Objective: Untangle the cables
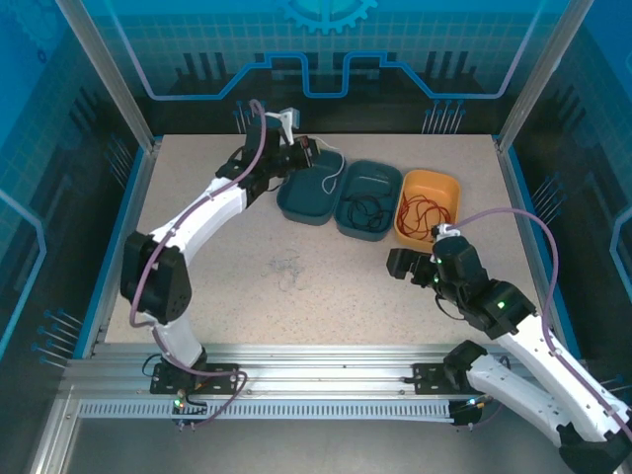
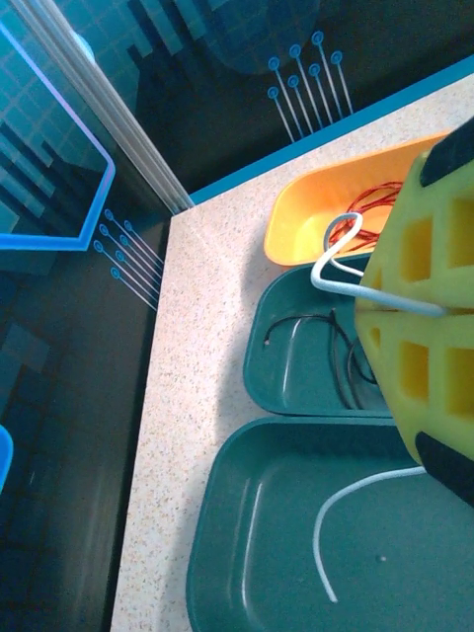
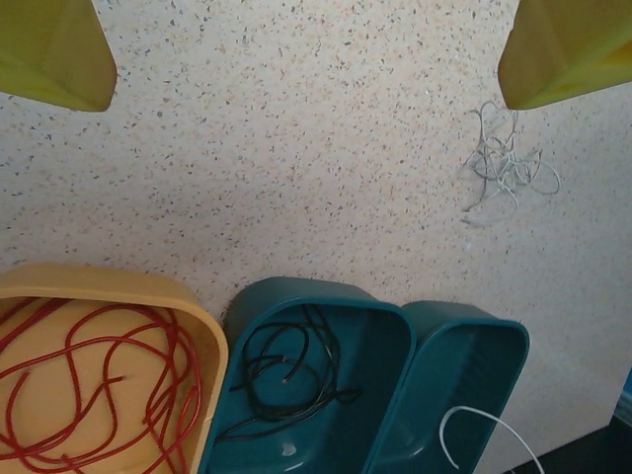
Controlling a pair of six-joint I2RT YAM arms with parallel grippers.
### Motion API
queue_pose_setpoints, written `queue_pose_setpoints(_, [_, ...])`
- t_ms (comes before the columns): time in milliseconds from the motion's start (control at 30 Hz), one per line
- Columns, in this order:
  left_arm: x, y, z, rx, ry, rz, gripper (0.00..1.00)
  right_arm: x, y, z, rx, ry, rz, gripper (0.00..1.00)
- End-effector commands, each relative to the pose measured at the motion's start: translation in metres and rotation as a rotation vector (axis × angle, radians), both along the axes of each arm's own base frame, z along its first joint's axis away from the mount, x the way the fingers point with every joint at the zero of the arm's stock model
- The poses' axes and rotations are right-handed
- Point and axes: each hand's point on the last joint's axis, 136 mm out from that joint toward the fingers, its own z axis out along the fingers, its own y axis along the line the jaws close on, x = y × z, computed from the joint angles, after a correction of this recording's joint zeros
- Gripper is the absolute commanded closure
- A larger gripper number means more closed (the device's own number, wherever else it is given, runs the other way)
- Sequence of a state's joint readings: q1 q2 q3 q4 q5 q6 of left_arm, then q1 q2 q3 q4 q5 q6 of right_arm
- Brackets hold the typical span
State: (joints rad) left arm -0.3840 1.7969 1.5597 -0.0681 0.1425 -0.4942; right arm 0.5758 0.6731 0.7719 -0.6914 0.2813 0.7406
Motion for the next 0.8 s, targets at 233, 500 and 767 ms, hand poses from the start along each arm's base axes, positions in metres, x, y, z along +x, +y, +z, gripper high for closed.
queue_pose_setpoints(233, [0.042,0.007,-0.042,0.022,0.085,0.051,1.00,0.004,-0.008,-0.002,0.005,0.001,-0.050,0.00])
queue_pose_setpoints(500, [0.045,0.011,-0.096,-0.016,0.226,0.082,1.00,0.008,-0.008,-0.001,0.000,-0.007,-0.060,0.00])
queue_pose_setpoints(767, [0.051,0.026,-0.151,-0.049,0.385,0.199,1.00,0.005,-0.004,-0.006,-0.015,0.046,-0.031,0.00])
